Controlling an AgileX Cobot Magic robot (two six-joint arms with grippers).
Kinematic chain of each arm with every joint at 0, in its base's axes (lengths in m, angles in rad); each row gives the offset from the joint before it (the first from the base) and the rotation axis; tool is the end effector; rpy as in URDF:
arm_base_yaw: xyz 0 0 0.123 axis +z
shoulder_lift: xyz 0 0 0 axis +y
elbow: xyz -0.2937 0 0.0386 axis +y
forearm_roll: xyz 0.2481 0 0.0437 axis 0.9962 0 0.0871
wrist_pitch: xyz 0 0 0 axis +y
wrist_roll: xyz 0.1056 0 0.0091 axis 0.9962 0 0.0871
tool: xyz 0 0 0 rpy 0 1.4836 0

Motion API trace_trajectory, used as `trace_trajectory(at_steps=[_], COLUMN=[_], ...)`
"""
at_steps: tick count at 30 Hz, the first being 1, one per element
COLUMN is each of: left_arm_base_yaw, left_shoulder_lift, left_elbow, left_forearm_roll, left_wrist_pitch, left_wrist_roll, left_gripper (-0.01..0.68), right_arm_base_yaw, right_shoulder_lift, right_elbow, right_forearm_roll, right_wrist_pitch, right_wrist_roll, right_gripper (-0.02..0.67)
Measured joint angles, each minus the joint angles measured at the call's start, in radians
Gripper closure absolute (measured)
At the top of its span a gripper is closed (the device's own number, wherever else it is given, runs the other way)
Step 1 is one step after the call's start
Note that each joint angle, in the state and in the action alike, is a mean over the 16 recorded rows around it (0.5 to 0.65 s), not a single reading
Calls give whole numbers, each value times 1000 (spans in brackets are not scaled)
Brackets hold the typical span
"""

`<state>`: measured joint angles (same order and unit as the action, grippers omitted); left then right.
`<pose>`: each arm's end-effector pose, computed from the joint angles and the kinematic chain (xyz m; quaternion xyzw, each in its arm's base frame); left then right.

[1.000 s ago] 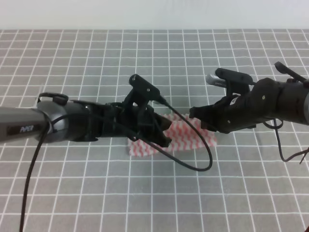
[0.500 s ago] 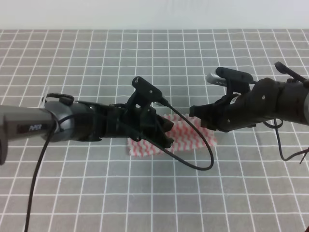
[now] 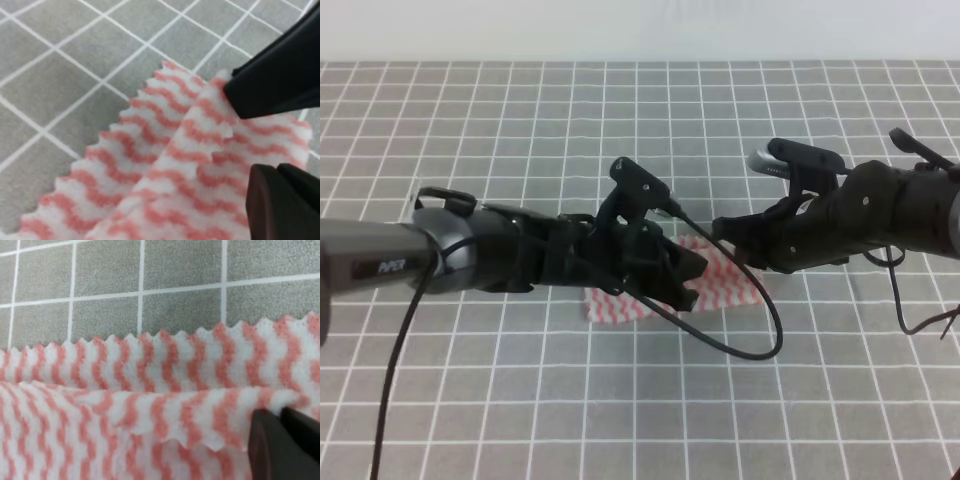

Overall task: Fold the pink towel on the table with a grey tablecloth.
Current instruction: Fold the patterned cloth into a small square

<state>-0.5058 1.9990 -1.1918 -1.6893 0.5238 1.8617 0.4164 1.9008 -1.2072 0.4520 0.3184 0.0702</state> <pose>0.3535 -0.2561 0.1694 0.3885 0.7825 -0.3017 0.3817 0.3746 0.1816 0.1814 0.0177 0.9413 0.2046 0.2679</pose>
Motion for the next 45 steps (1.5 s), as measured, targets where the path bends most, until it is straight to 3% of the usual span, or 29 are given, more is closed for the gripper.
trace_trajectory(at_steps=[23, 29, 39, 45], left_arm_base_yaw=[-3, -3, -3, -2], left_shoulder_lift=[62, 66, 62, 12], left_elbow=[-50, -72, -88, -89], left_forearm_roll=[-4, -6, -8, -9], left_wrist_pitch=[-114, -134, -162, -231], left_wrist_roll=[28, 42, 46, 30], left_gripper=[673, 673, 673, 673], right_arm_base_yaw=[1, 1, -8, -16], right_shoulder_lift=[3, 6, 7, 4], right_elbow=[-1, -1, -37, -81], right_forearm_roll=[5, 5, -10, -32], right_wrist_pitch=[2, 0, 36, 88], right_wrist_roll=[-1, -1, -1, -1], right_gripper=[660, 597, 409, 388])
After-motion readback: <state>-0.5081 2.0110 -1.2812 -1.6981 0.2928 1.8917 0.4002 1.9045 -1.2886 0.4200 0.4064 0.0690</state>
